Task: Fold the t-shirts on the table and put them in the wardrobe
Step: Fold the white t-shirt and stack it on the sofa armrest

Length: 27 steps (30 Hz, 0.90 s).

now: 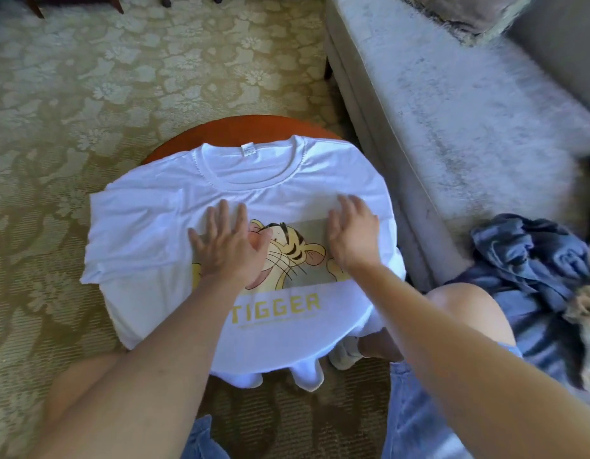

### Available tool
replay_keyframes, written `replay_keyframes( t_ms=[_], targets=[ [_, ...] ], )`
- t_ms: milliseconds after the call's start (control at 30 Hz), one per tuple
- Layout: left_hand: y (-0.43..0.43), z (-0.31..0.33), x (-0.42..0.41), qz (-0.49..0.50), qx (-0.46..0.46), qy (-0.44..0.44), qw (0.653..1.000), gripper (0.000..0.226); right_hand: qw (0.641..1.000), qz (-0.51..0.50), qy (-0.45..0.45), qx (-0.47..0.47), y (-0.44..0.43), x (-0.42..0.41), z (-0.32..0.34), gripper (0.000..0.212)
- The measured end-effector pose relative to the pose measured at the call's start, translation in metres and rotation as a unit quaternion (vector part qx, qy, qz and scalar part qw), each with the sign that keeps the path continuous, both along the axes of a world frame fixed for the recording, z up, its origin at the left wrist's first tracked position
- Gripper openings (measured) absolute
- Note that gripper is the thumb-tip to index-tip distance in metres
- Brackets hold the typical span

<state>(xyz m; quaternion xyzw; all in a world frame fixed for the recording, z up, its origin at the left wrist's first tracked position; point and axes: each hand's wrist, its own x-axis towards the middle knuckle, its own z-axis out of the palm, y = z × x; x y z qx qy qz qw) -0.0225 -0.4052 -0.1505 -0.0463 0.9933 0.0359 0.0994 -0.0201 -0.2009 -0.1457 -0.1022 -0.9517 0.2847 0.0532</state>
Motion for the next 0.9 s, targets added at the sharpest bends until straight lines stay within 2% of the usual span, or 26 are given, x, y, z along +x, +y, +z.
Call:
replay_keyframes(
  t_ms=[100, 167, 233, 333, 400, 433, 567, 667, 800, 900],
  targets=[
    [0.002, 0.002, 0.001, 0.002, 0.004, 0.007, 1.0, 0.08, 0.998, -0.054, -0.027, 0.031, 0.042, -0.002, -0.002, 0.049],
    [0.002, 0.004, 0.002, 0.003, 0.001, 0.004, 1.0, 0.08, 0.993, -0.1, -0.057, -0.038, 0.065, -0.001, -0.003, 0.051],
    [0.003, 0.007, 0.001, 0.016, 0.001, -0.003, 1.0, 0.079, 0.969, -0.17, -0.095, -0.149, 0.084, -0.001, -0.007, 0.058],
    [0.02, 0.017, -0.01, 0.052, 0.033, -0.008, 0.998, 0.076, 0.887, -0.26, -0.169, -0.342, 0.101, 0.004, -0.015, 0.066],
    [0.043, 0.022, -0.015, 0.022, 0.043, -0.004, 0.999, 0.073, 0.818, -0.273, -0.213, -0.46, 0.105, 0.012, -0.021, 0.073],
    [0.055, 0.023, -0.016, -0.006, 0.047, -0.005, 0.999, 0.073, 0.798, -0.261, -0.224, -0.495, 0.106, 0.015, -0.022, 0.073],
    [0.08, 0.01, -0.01, -0.061, 0.043, -0.013, 0.997, 0.074, 0.778, -0.239, -0.218, -0.539, 0.104, 0.012, -0.03, 0.062],
    [0.075, 0.003, -0.016, -0.059, 0.025, -0.009, 0.998, 0.074, 0.775, -0.242, -0.213, -0.545, 0.104, 0.007, -0.036, 0.074],
    [0.064, 0.004, -0.027, -0.059, 0.009, -0.009, 0.998, 0.074, 0.791, -0.24, -0.201, -0.527, 0.104, 0.001, -0.043, 0.066],
    [0.063, 0.003, -0.027, -0.058, 0.006, -0.004, 0.998, 0.074, 0.787, -0.231, -0.2, -0.535, 0.112, -0.006, -0.064, 0.074]
  ],
)
